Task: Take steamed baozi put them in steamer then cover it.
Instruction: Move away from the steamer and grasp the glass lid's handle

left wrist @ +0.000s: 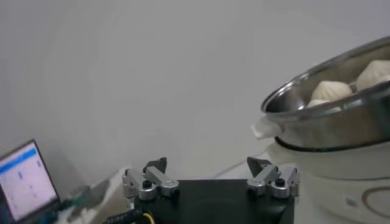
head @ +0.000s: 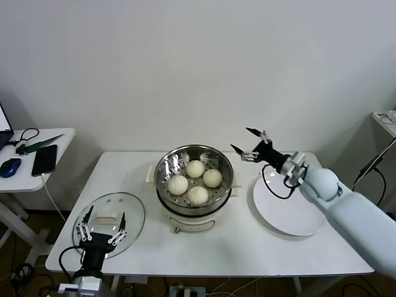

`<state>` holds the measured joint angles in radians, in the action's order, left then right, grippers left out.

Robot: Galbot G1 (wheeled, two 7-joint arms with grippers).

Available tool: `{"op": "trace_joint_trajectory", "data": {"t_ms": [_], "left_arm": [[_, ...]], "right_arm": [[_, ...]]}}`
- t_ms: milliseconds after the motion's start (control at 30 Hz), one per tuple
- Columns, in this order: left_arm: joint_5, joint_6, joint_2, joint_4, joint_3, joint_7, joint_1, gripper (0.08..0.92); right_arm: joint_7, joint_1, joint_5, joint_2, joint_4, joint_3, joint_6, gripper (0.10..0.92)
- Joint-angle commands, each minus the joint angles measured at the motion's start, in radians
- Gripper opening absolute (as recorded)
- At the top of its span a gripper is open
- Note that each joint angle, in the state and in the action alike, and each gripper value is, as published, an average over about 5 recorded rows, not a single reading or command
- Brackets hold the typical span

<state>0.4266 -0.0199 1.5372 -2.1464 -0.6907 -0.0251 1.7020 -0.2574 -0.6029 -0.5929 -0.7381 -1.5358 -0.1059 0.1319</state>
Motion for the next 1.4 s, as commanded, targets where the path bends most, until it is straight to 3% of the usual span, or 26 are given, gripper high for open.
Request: {"op": "trace_joint_trajectory", "data": {"t_ms": [33, 400, 733, 1400], "left_arm": [[0.292, 0.005, -0.005, -0.007, -0.009, 0.002, -0.017, 0.823], [0.656, 0.023, -0.035, 0.017, -0.02, 0.011, -0.021, 0.823], [1.156, 0.082, -0.154, 0.153, -0.002, -0.021, -0.053, 0.823], [1.079, 0.071, -0.18, 0.511, 0.019, 0.062, -0.294, 0.823]], "right_arm": [[0.06, -0.581, 0.076, -0.143, -0.181, 0.555, -0.073, 0.823], [0.024, -0.858, 0.173, -0.296, -0.281, 0.712, -0.119, 0.823], [-0.012, -0.941, 0.212, -0.356, -0.277, 0.725, -0.063, 0.823], [-0.018, -0.898, 0.278, -0.386, -0.23, 0.711, -0.059, 0.823]]}}
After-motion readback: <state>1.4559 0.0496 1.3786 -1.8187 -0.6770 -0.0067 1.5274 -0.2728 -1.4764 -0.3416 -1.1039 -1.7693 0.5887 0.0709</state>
